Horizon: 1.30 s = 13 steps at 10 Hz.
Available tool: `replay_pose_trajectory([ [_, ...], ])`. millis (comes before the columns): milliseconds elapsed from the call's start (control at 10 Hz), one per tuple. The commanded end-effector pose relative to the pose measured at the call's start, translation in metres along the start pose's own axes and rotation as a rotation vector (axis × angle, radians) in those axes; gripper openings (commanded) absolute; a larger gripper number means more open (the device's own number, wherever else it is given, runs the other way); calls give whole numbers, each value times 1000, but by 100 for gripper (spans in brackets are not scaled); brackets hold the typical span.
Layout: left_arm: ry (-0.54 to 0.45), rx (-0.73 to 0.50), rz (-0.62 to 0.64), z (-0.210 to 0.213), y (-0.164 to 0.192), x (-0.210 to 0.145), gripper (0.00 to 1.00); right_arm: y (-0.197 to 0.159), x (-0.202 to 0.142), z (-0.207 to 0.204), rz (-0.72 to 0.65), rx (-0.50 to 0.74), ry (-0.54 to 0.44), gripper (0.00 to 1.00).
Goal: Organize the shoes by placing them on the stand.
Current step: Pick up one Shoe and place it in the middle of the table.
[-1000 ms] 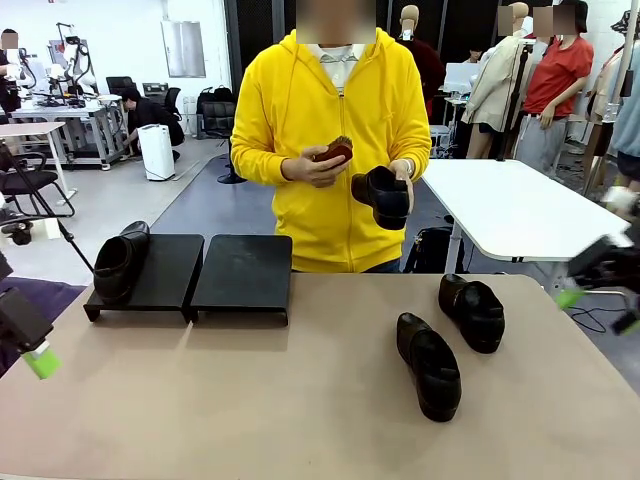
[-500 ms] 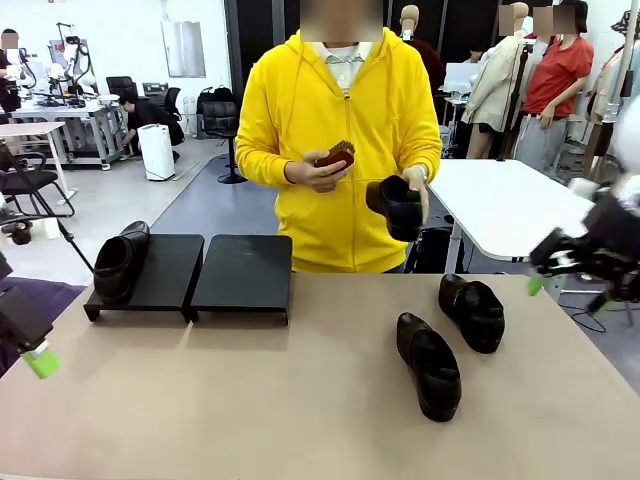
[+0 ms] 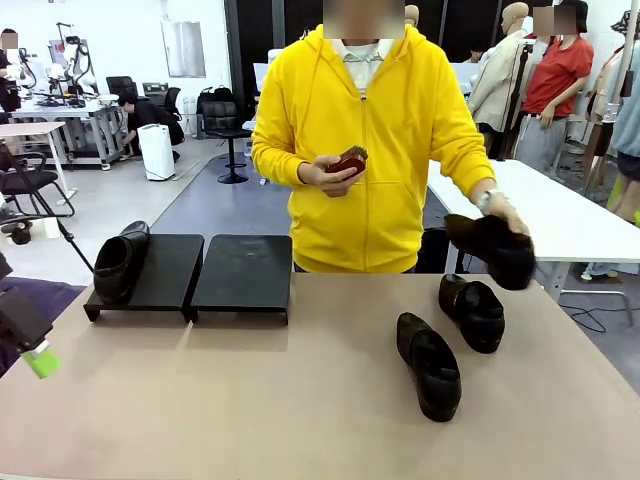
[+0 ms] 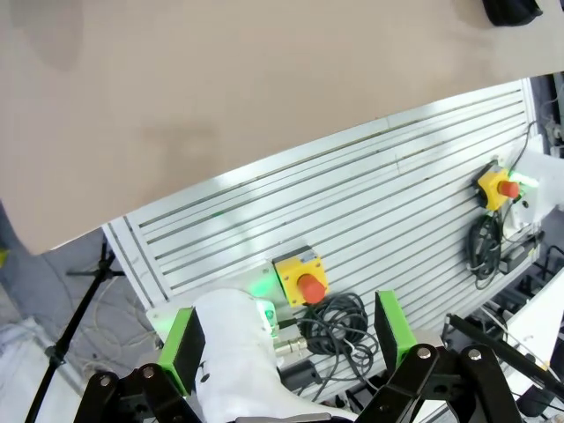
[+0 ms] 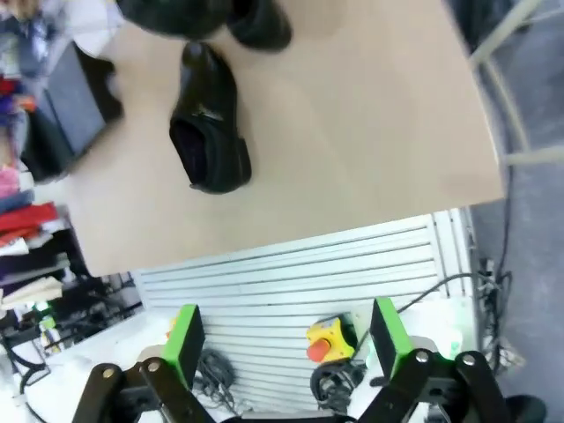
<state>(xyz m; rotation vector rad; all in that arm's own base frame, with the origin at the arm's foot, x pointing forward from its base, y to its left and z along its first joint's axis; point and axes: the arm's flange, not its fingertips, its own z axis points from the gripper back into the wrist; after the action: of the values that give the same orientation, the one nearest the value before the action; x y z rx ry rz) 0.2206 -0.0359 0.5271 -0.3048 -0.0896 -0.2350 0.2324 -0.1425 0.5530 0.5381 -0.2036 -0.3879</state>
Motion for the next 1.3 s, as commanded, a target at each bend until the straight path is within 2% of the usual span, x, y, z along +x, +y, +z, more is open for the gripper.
replay_pose_trajectory([
  [0,-6,-6,-9,3,2,2,100,-29,-2,57,-78,36,-47,100],
  [100,-6,-6,-9,3,2,2,100,-37,-14,89,-128,12,-129,100],
  [300,-6,-6,-9,3,2,2,100,-33,-44,127,-198,-34,-213,100],
  [500,-6,-6,-9,3,2,2,100,-29,-47,129,-223,-58,-200,100],
  [700,-6,-6,-9,3,2,2,100,-18,-37,120,-190,-68,-193,100],
  [900,-6,-6,-9,3,2,2,100,6,-14,95,-148,-101,-138,100],
  [1200,-6,-6,-9,3,2,2,100,84,36,8,-32,-160,32,100],
])
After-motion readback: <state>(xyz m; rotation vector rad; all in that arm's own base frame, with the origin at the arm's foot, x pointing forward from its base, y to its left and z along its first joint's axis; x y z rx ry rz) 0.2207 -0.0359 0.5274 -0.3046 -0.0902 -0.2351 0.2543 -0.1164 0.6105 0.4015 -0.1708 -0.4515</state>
